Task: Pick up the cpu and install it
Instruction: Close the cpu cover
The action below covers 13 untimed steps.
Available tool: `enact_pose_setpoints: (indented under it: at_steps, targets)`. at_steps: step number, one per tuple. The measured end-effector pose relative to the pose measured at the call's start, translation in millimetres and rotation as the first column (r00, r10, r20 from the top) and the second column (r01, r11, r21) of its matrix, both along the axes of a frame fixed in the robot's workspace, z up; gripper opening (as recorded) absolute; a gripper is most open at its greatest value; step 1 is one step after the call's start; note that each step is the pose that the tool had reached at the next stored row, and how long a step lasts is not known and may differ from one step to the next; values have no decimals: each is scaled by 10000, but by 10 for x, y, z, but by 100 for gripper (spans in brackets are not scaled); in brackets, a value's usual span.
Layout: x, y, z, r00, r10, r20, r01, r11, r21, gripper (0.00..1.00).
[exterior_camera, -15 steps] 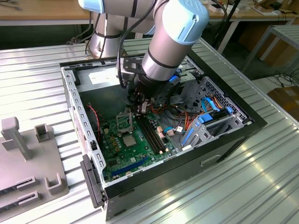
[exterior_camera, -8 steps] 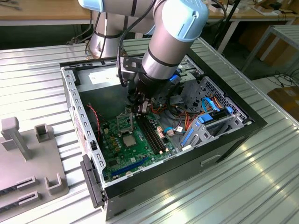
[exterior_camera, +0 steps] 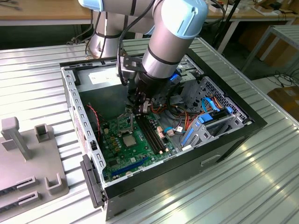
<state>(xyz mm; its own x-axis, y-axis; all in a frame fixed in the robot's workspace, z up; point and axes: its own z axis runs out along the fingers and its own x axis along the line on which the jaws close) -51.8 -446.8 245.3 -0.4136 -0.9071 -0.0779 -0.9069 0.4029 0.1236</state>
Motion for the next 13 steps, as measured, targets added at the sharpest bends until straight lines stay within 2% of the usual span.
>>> enact_pose_setpoints:
  at_steps: [13]
  targets:
    - [-20,0,49,10000,26,0,-26,10000,-21,11]
